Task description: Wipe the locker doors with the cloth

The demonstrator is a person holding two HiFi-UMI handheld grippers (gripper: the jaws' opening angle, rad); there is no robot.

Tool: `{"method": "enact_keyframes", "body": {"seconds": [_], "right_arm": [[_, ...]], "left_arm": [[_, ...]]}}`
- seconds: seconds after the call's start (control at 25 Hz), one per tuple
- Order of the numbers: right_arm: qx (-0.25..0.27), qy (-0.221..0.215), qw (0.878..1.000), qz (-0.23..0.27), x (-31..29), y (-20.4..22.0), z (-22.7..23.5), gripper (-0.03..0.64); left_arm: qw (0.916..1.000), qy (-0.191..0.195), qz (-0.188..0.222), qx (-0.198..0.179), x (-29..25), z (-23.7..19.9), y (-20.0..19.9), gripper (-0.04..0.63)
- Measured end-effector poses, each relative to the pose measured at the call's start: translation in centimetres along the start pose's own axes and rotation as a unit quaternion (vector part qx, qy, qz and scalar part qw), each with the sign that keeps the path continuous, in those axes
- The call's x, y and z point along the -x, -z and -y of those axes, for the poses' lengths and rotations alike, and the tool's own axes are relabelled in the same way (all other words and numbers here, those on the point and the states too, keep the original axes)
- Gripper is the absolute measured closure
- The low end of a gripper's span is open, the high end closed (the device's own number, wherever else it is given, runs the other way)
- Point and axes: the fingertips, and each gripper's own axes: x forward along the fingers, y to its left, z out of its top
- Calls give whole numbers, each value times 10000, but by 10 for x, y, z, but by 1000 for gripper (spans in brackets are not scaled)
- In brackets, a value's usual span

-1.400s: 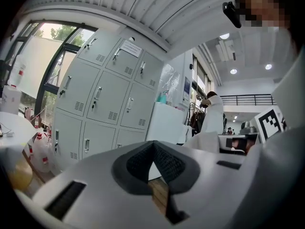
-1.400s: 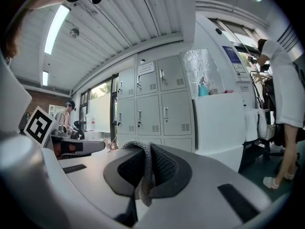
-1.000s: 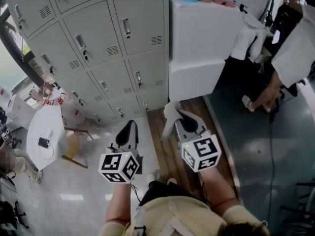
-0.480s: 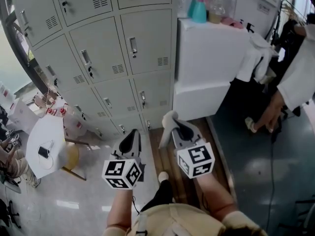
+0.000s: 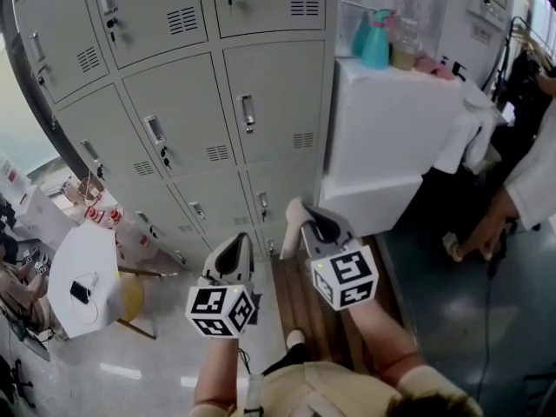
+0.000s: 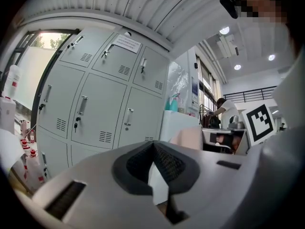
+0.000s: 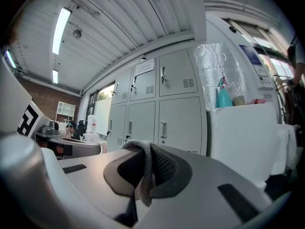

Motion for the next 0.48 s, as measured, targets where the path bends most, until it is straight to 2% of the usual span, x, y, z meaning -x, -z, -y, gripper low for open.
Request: {"method": "enact_keyframes", "body": {"seconds": [0.28,0.48], "right_arm": [[238,47,9995,191,-74,-28,9,611],[328,115,9990,271,-114,-43,14,611]], "left_arm": [[9998,-103,151,64,-33,-45,-17,607],[9990,-230,103,380,-50,-79,-12,607]]}}
